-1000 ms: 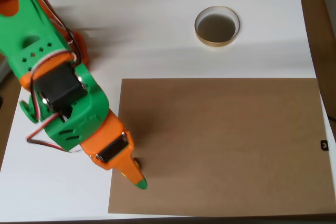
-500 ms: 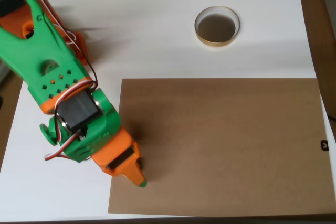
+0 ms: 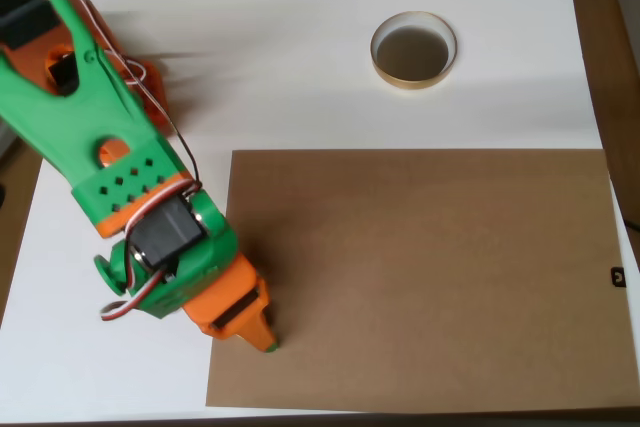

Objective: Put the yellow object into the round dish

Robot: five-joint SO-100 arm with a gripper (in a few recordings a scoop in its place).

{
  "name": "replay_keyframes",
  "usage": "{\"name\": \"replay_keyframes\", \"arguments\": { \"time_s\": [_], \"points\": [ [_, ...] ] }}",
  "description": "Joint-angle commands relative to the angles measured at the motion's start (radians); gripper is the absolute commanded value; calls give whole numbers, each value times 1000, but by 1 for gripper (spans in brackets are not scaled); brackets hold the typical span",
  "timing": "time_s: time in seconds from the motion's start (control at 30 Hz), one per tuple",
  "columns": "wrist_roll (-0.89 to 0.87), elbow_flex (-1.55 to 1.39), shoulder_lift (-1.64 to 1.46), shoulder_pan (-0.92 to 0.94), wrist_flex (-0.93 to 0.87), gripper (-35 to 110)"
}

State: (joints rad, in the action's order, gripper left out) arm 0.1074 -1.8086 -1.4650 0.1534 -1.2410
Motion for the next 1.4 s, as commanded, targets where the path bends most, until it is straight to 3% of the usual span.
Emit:
{"name": "replay_keyframes", "arguments": {
  "time_s": [0.0, 0.57, 0.77, 1.37],
  "points": [
    [0, 55, -17, 8, 6, 24],
    [-8, 117, 64, 14, 31, 14],
    [-8, 117, 51, 21, 28, 1],
    [25, -11, -410, -124, -54, 0]
  ]
}}
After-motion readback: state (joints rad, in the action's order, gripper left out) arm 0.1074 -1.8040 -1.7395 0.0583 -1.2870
